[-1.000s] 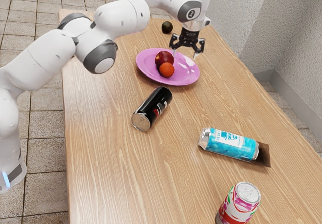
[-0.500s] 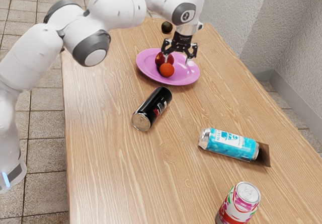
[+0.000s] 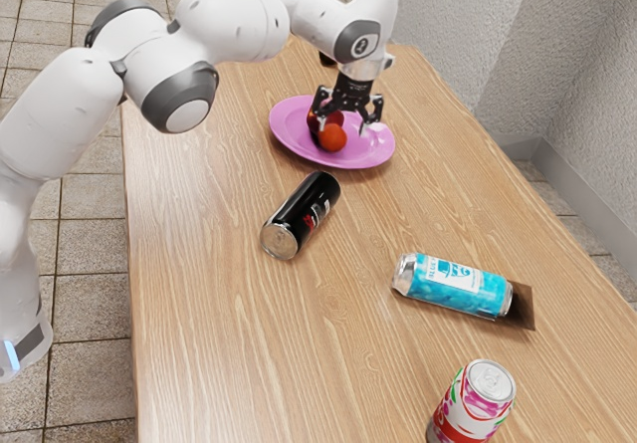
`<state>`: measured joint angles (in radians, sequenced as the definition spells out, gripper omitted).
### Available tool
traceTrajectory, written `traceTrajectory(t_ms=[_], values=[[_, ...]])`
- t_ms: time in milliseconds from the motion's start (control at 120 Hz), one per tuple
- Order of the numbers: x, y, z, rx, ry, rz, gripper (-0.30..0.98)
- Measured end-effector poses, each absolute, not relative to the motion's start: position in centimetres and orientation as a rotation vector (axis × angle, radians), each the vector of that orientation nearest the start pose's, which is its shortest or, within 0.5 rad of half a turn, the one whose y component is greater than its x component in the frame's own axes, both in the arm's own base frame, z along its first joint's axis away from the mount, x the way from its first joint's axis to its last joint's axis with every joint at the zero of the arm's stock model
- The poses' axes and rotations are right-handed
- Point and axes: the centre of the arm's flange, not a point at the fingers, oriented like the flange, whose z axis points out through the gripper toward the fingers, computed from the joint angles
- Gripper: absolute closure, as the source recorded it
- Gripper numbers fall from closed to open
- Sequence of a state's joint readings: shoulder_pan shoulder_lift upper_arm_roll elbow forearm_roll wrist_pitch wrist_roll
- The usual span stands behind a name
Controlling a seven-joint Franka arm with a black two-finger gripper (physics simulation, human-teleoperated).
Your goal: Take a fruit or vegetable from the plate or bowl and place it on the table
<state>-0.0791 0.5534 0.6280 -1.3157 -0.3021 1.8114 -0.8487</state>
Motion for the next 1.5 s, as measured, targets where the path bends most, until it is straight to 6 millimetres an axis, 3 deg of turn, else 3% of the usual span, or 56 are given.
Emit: traceTrajectory(t_ms=[225, 467, 633, 767, 858, 1017, 1183, 1275, 1425, 1500], values=[[64.7, 26.9, 44.3, -2.380, -2.018, -0.052, 0.03], [64.8, 26.8, 43.9, -2.386, -2.017, -0.066, 0.27], [65.1, 25.8, 45.0, -2.410, -2.003, -0.088, 0.34], [64.8, 24.8, 47.8, -2.448, -2.001, -0.132, 0.32], [65.2, 23.0, 50.4, -2.494, -1.977, -0.178, 0.31], [67.8, 18.1, 52.3, -2.578, -1.869, -0.225, 0.33], [70.5, 10.1, 52.1, -2.694, -1.713, -0.215, 0.33], [71.3, 6.9, 51.5, -2.748, -1.652, -0.190, 0.33], [71.6, 5.3, 51.0, -2.767, -1.620, -0.172, 0.33], [71.6, 4.6, 51.1, -2.778, -1.607, -0.177, 0.20]])
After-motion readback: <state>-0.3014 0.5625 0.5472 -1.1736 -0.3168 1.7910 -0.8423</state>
